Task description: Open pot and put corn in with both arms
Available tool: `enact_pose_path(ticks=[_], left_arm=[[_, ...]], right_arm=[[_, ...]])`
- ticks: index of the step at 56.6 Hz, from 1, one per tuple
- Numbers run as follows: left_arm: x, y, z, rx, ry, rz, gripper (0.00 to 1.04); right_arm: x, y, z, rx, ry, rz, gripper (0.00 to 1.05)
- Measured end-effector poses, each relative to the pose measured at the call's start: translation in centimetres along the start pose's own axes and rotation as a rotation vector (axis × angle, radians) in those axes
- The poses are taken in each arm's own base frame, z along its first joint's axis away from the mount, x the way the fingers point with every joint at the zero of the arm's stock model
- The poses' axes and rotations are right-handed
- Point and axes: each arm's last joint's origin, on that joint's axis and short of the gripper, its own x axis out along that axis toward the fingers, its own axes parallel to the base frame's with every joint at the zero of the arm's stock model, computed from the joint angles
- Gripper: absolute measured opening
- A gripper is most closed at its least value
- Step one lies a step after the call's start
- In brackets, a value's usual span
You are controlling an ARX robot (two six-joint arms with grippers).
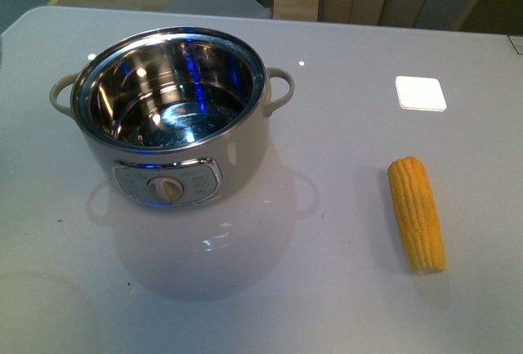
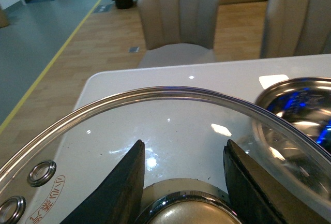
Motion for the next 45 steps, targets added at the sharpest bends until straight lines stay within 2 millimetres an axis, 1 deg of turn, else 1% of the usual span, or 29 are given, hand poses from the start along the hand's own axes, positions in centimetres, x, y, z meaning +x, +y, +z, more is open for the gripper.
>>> enact_pose_path(ticks=[1,5,8,11,13,17,22,30,38,45], left_arm=[[-0.4,0.8,-0.5,-0.007,0.002,0.019,0.4],[-1.2,2.7,-2.1,-0.032,0.022,0.068,0.4],[-1.5,3.6,-3.0,-0.046,0.036,0.094,0.4],[-1.8,5.1,-4.6,-0.046,0.052,0.124,0.4],[-1.9,5.8,-5.6,-0.046,0.058,0.13,0.4],[-2.0,6.6,-7.5,-0.038,0.071,0.123,0.4],[-1.9,7.1,-10.0,-0.061,0.093,0.107,0.4],[-1.3,7.1,-13.0,-0.085,0.098,0.046,0.4],[-0.7,7.2,-14.5,-0.089,0.092,-0.017,0.4],[0.0,7.7,-15.5,-0.097,0.103,-0.041,0.4]], right_arm=[[0.0,0.0,0.0,0.0,0.0,0.0,0.96],[0.0,0.0,0.0,0.0,0.0,0.0,0.96],[0.0,0.0,0.0,0.0,0.0,0.0,0.96],[0.0,0.0,0.0,0.0,0.0,0.0,0.96],[0.0,0.0,0.0,0.0,0.0,0.0,0.96],[0.0,0.0,0.0,0.0,0.0,0.0,0.96],[0.0,0.0,0.0,0.0,0.0,0.0,0.96],[0.0,0.0,0.0,0.0,0.0,0.0,0.96],[0.0,0.0,0.0,0.0,0.0,0.0,0.96],[0.0,0.0,0.0,0.0,0.0,0.0,0.96]])
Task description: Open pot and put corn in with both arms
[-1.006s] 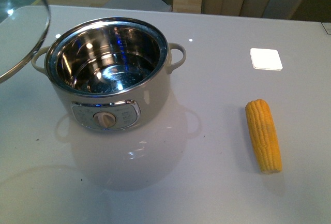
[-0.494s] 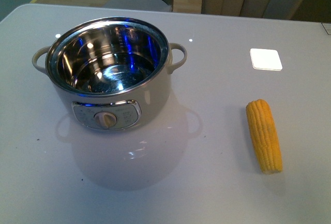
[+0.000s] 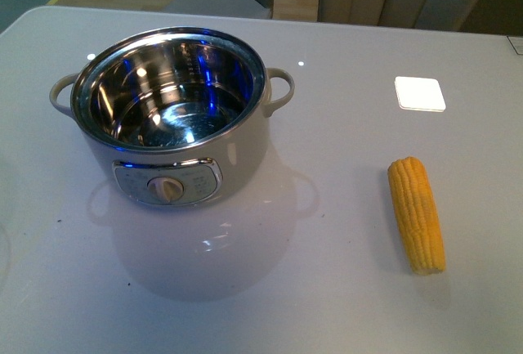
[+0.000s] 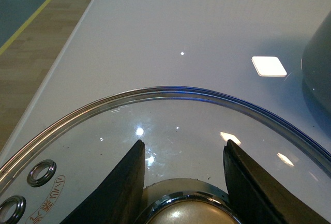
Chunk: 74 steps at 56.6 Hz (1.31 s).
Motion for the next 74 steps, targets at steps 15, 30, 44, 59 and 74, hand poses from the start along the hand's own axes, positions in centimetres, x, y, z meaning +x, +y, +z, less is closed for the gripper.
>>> enact_pose_path(ticks=[15,30,44,59,74], left_arm=[[1.5,1.7,-1.2,0.011,0.03,-0.044,0.4],[3.7,3.2,-3.3,0.035,0.053,-0.093,0.4],[4.2,3.6,-4.2,0.04,0.044,-0.089,0.4],[4.3,3.2,-5.2,0.019,0.048,-0.092,0.4],[4.3,3.1,-5.5,0.019,0.042,-0.1,0.4]], right_arm=[[0.0,0.0,0.0,0.0,0.0,0.0,0.96],[0.0,0.0,0.0,0.0,0.0,0.001,0.96],[0.0,0.0,0.0,0.0,0.0,0.0,0.96],[0.0,0.0,0.0,0.0,0.0,0.0,0.96],[0.0,0.0,0.0,0.0,0.0,0.0,0.96]])
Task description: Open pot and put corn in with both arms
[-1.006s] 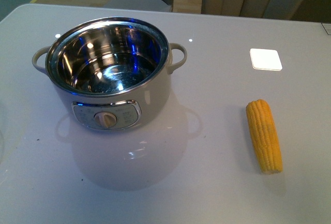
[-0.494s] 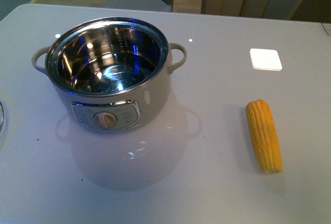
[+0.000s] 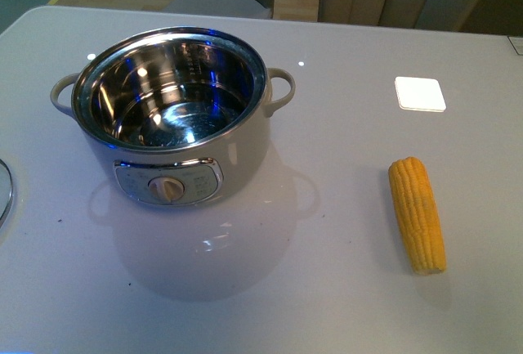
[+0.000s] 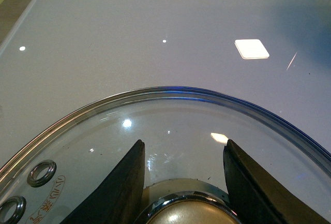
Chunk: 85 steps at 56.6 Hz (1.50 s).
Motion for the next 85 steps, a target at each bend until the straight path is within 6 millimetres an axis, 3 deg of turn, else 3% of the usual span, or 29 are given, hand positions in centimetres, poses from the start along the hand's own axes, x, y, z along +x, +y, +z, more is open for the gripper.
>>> enact_pose_path(ticks=[11,31,34,52,57,64,72,80,85], left_arm=[[0.0,0.0,0.0,-0.003,0.0,0.0,0.42],[-0.3,0.1,0.9,0.022,-0.007,0.01,0.93],[-0.7,0.3,1.8,0.036,-0.016,0.017,1.0],[-4.5,0.4,9.1,0.071,-0.104,0.079,0.98],[-6.1,-0.7,11.4,0.068,-0.148,0.086,0.98],[-9.0,-4.9,16.0,0.058,-0.271,0.066,0.98],[-10.2,-8.8,18.0,-0.006,-0.313,0.019,0.98],[-10.1,-9.6,18.3,-0.03,-0.315,0.016,0.98],[-10.3,-13.1,19.3,-0.136,-0.308,0.073,0.96]], right_arm=[[0.0,0.0,0.0,0.0,0.0,0.0,0.96],[0.0,0.0,0.0,0.0,0.0,0.0,0.96],[0.0,0.0,0.0,0.0,0.0,0.0,0.96],[0.0,0.0,0.0,0.0,0.0,0.0,0.96],[0.0,0.0,0.0,0.0,0.0,0.0,0.96],[0.0,0.0,0.0,0.0,0.0,0.0,0.96],[0.0,0.0,0.0,0.0,0.0,0.001,0.96],[0.0,0.0,0.0,0.0,-0.001,-0.002,0.96],[0.0,0.0,0.0,0.0,-0.001,-0.001,0.96]])
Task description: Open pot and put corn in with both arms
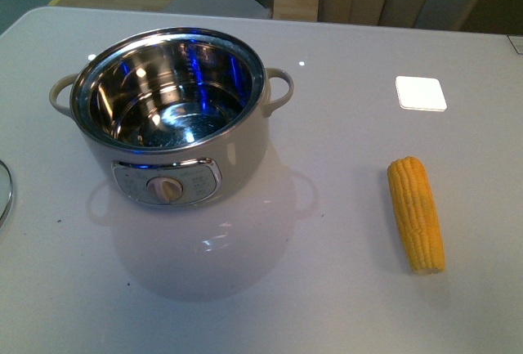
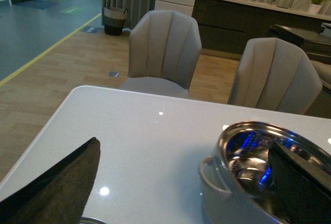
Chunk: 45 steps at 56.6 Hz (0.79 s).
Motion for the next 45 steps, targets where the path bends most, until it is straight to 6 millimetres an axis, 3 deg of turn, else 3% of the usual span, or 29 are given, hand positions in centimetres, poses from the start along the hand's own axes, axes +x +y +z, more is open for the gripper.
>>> enact_pose_path(ticks=[4,8,29,45], left_arm=[[-0.3,-3.1,0.9,0.018,0.016,0.116,0.81],[-1.0,-4.8,1.4,0.056,0.003,0.187,0.69],[-3.4,-10.4,0.9,0.088,0.004,0.201,0.03],[-4.9,-12.5,0.9,0.097,-0.004,0.194,0.03]], right_arm=[[0.0,0.0,0.0,0.0,0.0,0.005,0.96],[0.0,0.0,0.0,0.0,0.0,0.003,0.96],[0.0,0.0,0.0,0.0,0.0,0.0,0.96],[0.0,0.0,0.0,0.0,0.0,0.0,0.96]])
